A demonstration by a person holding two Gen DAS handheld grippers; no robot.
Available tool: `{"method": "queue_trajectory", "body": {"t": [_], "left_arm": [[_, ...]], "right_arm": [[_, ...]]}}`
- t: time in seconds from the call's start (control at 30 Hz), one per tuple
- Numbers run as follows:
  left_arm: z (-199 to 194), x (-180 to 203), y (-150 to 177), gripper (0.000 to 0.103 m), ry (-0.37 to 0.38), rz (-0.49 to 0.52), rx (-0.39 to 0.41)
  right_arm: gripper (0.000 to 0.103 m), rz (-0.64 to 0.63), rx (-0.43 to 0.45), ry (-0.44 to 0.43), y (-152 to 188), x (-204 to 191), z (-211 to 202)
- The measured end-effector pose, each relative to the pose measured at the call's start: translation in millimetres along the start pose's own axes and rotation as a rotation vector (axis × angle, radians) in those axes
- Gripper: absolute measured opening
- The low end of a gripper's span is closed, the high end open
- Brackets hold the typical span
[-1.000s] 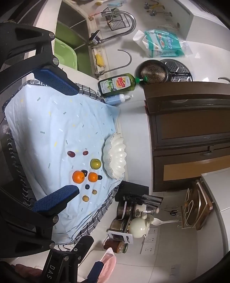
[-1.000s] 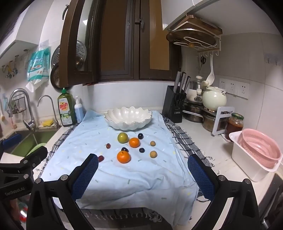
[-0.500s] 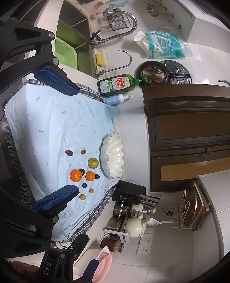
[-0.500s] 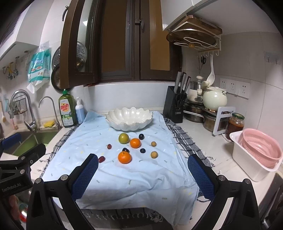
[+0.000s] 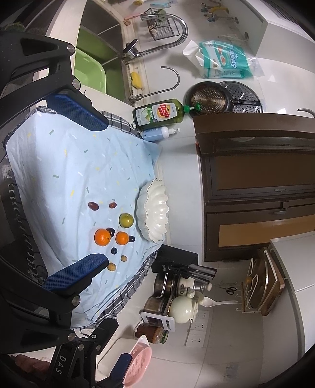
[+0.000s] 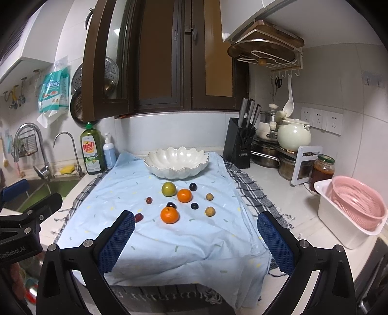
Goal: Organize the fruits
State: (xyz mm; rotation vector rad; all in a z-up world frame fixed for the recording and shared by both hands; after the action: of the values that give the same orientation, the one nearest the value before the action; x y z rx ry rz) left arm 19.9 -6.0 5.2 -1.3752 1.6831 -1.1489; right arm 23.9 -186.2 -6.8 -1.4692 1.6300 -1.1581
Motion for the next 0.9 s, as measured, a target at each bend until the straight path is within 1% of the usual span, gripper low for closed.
{"method": "queue_trajectory", "body": {"t": [0.53, 0.9], "left_arm": [[-1, 5, -7, 0.103, 0.001, 0.005, 0.009], [-4, 12, -10, 0.103, 0.003, 0.024, 0.020]], "right_arm": [[0.102, 0.001, -0.001, -0.004, 0, 4, -2], [0.102, 0.010, 0.006, 0.001, -4, 14, -4]]}}
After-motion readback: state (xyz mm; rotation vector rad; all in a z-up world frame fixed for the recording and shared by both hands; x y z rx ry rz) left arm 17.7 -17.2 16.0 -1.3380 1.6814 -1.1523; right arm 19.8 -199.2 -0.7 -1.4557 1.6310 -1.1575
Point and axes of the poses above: each gripper's, at about its wrist camera, not at the fingertips, and z roughly the way its jaws point, x to its right, y to its underside, the point moved 4 cm from there along z, roughly the way its jaws point, and after that the axes turned 12 degrees about y, right-handed, at the moved point
